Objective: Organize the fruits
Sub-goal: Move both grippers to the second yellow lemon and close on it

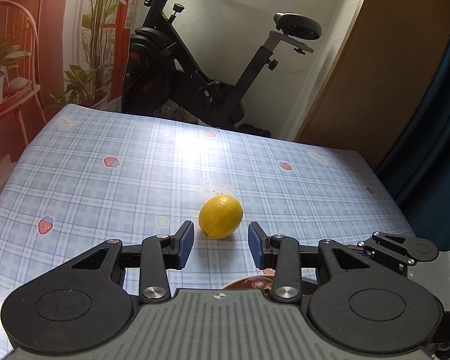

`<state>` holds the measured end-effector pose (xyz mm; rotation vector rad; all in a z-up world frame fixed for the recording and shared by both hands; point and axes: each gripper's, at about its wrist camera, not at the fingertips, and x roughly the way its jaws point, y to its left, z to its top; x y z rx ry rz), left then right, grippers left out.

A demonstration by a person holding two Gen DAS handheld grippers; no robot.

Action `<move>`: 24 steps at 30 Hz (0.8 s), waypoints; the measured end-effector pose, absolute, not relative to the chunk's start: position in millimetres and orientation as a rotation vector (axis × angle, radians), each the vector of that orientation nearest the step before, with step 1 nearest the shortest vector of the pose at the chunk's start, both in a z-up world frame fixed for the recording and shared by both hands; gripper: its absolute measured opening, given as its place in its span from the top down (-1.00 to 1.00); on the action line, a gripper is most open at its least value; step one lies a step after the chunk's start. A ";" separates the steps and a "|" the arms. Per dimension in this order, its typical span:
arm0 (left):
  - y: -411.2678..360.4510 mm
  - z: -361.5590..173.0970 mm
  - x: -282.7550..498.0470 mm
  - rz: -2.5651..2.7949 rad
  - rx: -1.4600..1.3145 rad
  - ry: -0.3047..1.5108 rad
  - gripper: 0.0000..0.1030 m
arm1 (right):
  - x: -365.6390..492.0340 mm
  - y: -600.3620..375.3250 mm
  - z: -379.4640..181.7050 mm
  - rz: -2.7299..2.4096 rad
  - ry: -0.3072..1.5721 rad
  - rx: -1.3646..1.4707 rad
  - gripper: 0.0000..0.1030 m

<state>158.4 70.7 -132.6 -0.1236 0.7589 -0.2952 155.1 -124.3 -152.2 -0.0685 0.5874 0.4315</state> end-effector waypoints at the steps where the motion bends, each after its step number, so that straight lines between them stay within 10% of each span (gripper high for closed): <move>1: 70.2 -133.9 162.9 -0.292 -0.122 0.760 0.21 | 160.3 -125.6 -153.0 0.425 0.580 -0.068 -0.06; 24: 60.3 -182.1 250.5 -0.329 -0.225 0.881 0.17 | 266.1 -111.6 -204.5 0.535 0.682 -0.071 -0.16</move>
